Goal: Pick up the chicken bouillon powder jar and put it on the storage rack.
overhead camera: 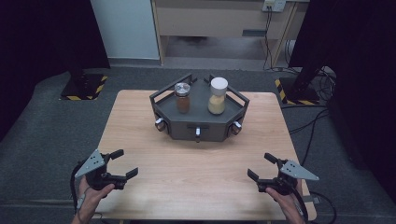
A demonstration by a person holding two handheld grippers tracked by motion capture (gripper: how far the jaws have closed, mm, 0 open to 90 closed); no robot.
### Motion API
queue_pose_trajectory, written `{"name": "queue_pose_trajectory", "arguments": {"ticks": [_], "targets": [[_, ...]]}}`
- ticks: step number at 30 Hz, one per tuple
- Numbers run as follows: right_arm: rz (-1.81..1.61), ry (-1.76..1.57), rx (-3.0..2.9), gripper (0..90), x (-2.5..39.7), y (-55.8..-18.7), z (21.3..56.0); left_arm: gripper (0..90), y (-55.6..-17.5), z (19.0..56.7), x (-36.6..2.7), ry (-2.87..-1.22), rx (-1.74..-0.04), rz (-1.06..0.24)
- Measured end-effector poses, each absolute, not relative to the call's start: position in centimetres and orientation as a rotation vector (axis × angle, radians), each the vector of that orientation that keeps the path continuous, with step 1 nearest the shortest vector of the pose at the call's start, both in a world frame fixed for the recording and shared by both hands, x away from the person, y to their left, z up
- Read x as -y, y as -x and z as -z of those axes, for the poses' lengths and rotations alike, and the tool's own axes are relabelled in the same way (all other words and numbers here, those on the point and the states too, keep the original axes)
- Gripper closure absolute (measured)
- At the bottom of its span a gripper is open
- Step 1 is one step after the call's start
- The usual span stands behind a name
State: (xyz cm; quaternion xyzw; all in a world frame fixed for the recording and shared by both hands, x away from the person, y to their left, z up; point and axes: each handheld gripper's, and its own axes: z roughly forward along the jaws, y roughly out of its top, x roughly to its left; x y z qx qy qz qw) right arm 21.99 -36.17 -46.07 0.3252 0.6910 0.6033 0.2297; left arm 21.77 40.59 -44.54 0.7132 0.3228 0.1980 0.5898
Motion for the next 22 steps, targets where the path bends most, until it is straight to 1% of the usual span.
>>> {"name": "queue_pose_trajectory", "arguments": {"ticks": [22], "targets": [[-1.661,-0.892,-1.903,4.4,36.23,-22.02,46.08,2.4,-21.77,44.50,-40.57,-1.662,-0.751,-0.463]]}}
